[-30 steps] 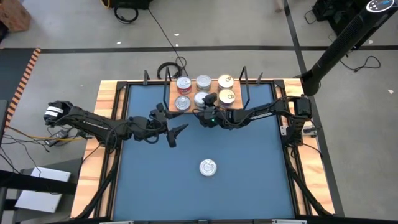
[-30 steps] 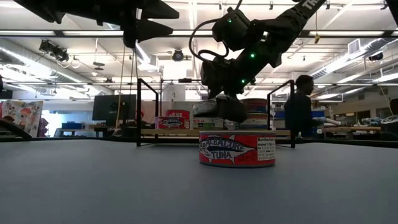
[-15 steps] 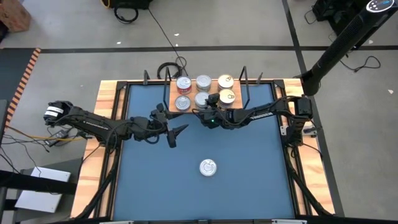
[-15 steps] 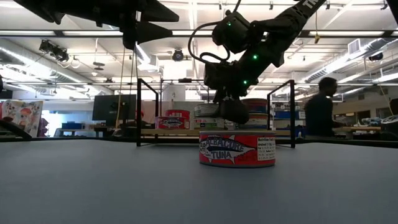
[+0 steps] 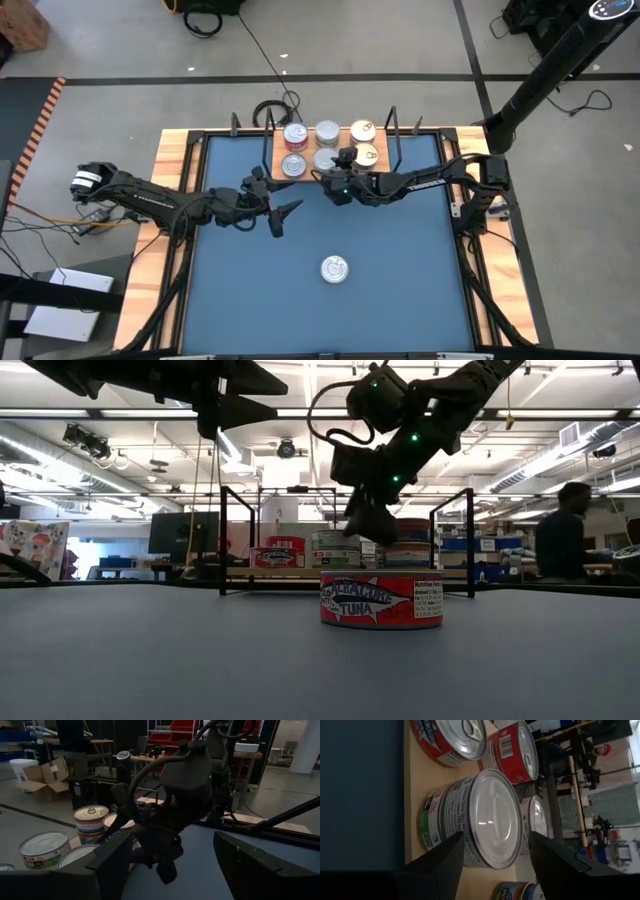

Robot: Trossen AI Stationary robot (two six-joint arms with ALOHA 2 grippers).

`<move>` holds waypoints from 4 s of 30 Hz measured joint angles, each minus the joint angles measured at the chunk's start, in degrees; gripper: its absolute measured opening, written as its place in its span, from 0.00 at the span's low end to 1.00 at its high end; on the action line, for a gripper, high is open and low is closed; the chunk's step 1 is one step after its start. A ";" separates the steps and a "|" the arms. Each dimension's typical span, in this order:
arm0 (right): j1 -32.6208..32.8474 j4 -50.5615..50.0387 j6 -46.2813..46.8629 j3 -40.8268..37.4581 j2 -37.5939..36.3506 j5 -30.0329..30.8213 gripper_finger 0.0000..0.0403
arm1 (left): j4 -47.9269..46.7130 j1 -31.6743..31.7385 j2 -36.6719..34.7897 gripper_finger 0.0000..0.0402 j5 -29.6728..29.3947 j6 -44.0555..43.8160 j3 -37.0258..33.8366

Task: Stack canned seafood by type on shelf
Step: Stack the red tuna can on top of the other red tuna can on the shelf

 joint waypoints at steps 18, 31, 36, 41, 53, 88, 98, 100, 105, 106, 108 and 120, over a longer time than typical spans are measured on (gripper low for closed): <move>1.31 -1.45 2.85 0.04 -1.45 -1.41 0.46 | -0.50 0.00 0.02 0.70 0.00 1.55 0.00; 2.73 -2.61 5.73 0.03 -5.57 -1.45 0.34 | 0.60 -0.04 0.02 0.70 0.00 1.64 0.00; 3.93 -3.45 7.17 0.02 -6.81 -2.06 0.26 | 0.57 -0.05 0.02 0.70 0.02 1.64 0.00; 3.90 -4.19 12.89 0.04 -7.48 -8.57 0.14 | 0.35 -0.05 0.02 0.70 0.02 1.64 0.00; -1.73 -7.45 20.74 0.02 -6.89 -24.50 0.03 | -0.12 -0.07 0.02 0.70 0.02 1.63 0.00; 16.50 -19.61 36.65 -0.01 -10.78 -28.10 0.02 | -10.84 -10.89 5.13 0.17 10.06 4.78 -0.02; 23.60 -24.05 42.28 -0.52 -10.75 -28.39 0.02 | -10.99 -14.54 8.64 0.03 13.25 4.56 2.12; 24.58 -23.49 42.73 -1.38 -10.75 -29.41 0.02 | -11.42 -15.03 10.30 0.03 14.21 5.29 3.72; 27.11 -17.20 46.21 -6.13 -10.70 -29.72 0.01 | -15.28 -15.88 17.19 0.03 15.10 7.38 10.11; 27.64 -16.02 47.48 -7.16 -10.64 -29.68 0.01 | -15.33 -16.08 18.76 0.03 15.13 7.78 11.52; 28.83 -13.00 50.11 -9.21 -10.64 -29.41 0.01 | -16.62 -16.30 21.49 0.03 15.13 8.64 13.82; 37.16 -8.06 58.84 -13.43 -10.64 -18.98 0.02 | -22.01 -16.50 33.26 0.19 19.37 11.19 23.22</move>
